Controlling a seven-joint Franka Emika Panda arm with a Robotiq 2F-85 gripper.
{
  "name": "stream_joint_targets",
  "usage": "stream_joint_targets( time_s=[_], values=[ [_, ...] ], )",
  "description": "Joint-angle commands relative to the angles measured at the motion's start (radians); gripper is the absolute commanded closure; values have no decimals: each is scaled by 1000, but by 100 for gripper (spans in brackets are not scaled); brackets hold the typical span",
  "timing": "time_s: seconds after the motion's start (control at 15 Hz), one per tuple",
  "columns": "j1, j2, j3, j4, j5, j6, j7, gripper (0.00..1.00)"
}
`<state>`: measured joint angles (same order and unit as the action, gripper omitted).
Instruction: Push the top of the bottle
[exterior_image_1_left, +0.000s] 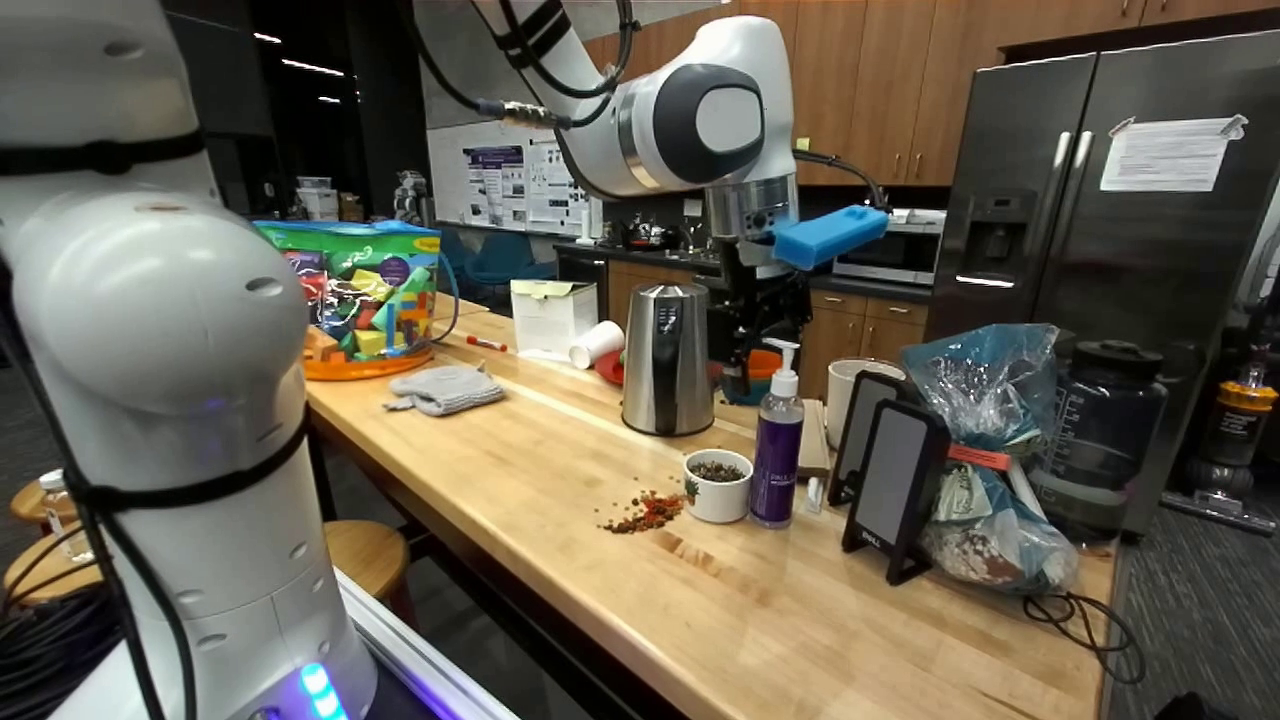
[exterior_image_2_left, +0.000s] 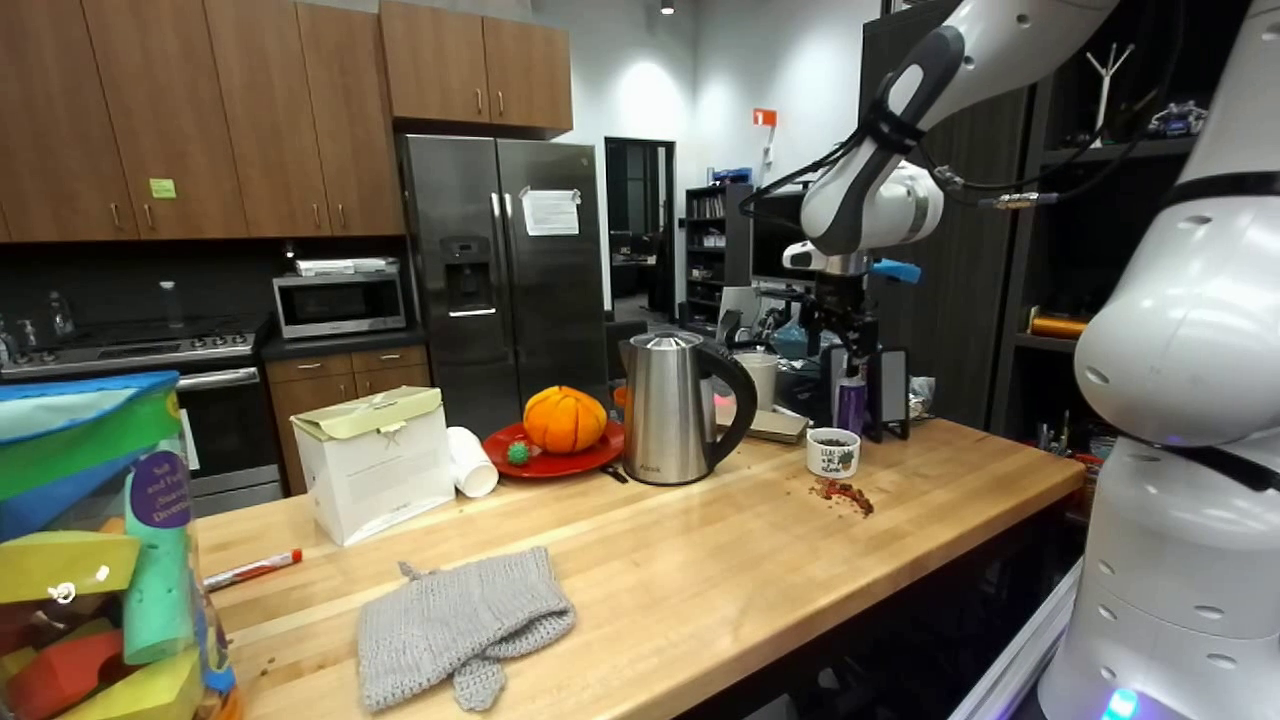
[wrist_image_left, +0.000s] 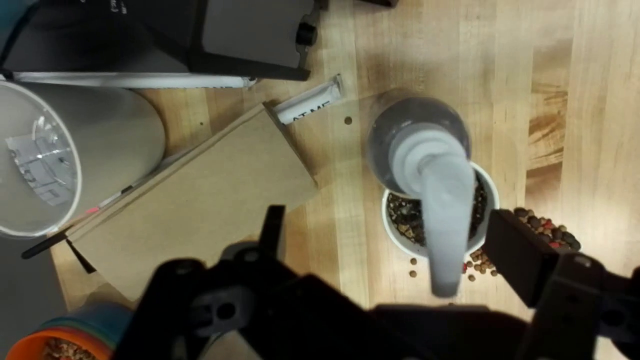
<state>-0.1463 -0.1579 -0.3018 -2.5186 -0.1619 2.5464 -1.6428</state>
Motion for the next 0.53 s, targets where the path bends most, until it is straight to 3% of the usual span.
stream_joint_targets(
  time_s=[0.0,0.47],
  values=[
    [-27,30,-7,4,13,47,-60,0],
    [-48,33,-13,10,36,51,-100,0]
  ],
)
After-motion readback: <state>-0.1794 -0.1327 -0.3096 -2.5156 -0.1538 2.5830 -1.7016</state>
